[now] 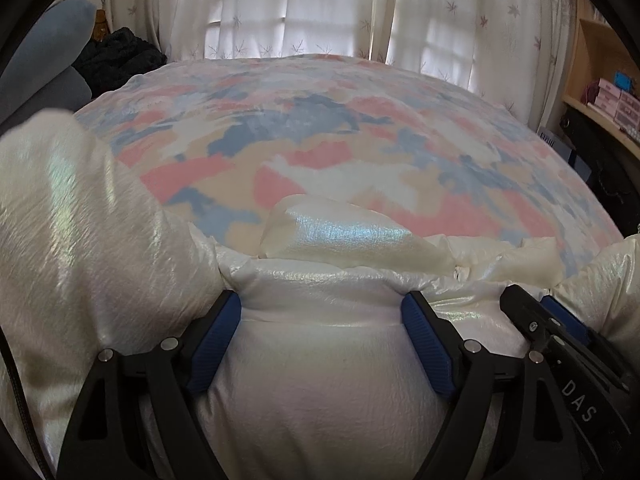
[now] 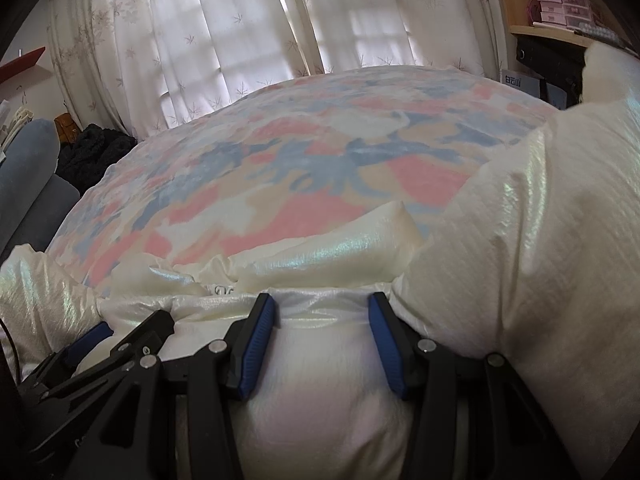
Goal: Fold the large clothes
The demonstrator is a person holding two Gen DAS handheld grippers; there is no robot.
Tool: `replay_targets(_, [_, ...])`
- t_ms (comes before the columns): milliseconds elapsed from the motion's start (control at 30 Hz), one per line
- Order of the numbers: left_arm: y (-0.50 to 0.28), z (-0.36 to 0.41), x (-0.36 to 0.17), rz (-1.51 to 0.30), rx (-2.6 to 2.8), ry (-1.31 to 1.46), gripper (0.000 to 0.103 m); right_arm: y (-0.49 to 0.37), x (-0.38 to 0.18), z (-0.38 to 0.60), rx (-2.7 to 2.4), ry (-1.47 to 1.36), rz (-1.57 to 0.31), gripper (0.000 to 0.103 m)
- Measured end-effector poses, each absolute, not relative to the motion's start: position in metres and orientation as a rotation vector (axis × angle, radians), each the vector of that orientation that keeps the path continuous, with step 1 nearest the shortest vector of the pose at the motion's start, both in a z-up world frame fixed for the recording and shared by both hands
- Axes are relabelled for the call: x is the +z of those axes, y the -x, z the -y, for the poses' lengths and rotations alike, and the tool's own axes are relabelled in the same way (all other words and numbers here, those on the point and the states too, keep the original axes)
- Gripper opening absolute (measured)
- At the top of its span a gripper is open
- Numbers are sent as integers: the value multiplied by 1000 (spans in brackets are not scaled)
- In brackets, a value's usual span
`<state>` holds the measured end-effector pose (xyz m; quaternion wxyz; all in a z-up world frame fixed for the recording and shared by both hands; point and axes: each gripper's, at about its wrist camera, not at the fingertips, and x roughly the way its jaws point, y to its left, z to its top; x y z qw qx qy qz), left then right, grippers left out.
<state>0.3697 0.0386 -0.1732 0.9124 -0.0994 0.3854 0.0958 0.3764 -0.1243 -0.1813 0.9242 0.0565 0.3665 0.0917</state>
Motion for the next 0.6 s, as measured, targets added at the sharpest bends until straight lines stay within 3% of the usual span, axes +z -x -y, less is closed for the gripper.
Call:
replay_targets(267, [-375, -46, -149, -919, 233, 20, 87, -381, -159, 139, 281, -62, -877, 53])
replay_targets(600, [-345, -157, -123, -937, 578, 39, 87, -376, -117, 251, 30, -103, -832, 53])
